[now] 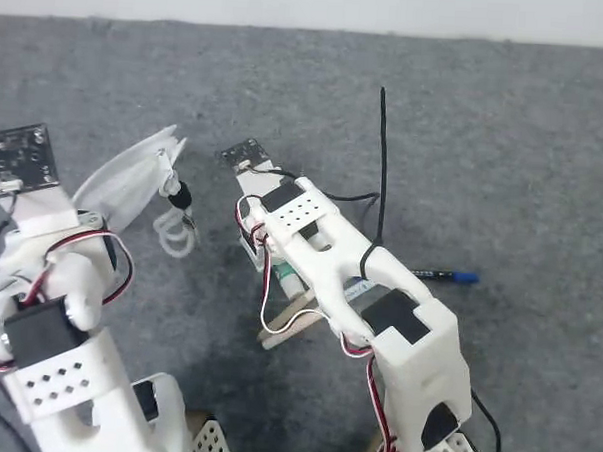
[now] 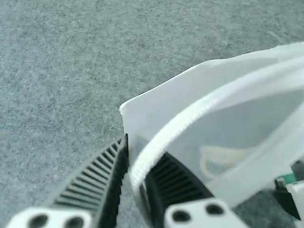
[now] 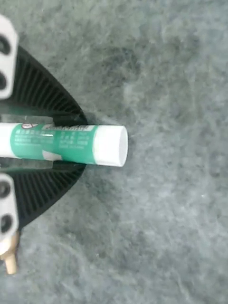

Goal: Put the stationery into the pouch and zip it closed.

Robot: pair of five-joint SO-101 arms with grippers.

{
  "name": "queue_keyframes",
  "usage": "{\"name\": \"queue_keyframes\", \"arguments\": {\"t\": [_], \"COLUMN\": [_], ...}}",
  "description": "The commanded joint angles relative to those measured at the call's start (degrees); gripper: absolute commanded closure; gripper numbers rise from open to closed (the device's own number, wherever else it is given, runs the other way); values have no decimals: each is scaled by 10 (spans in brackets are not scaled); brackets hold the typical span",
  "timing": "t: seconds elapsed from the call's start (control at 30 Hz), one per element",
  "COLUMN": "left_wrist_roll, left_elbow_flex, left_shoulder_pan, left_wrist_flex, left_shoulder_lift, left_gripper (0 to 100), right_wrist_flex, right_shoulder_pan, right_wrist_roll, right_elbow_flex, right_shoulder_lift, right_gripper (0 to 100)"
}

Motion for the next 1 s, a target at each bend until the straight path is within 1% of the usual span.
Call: {"name": "queue_keyframes", "arguments": {"t": [0.0, 0.23, 0.5, 0.57, 0.7, 0.77, 0.97], "left_wrist_roll": [8, 9, 7, 7, 6, 5, 4], "left_elbow_flex": [-15, -18, -19, -19, -20, -26, -69], "left_shoulder_pan": [-1, 1, 62, 69, 93, 108, 149], "left_wrist_flex": [-20, -20, -18, -18, -18, -14, 32], "left_shoulder_lift": [-6, -6, -7, -7, -7, -7, -7], "left_gripper": [988, 988, 988, 988, 988, 988, 988], "right_wrist_flex": [35, 77, 75, 75, 80, 80, 80], "right_shoulder_pan": [-1, 34, 92, 105, 129, 141, 161], "right_wrist_roll": [-11, -8, -4, 24, 113, 132, 90], "right_elbow_flex": [-18, -16, -18, -18, -16, -16, -16], "right_shoulder_lift": [-49, -134, -189, -207, -233, -240, -256], "right_gripper": [993, 993, 993, 993, 993, 993, 993]}}
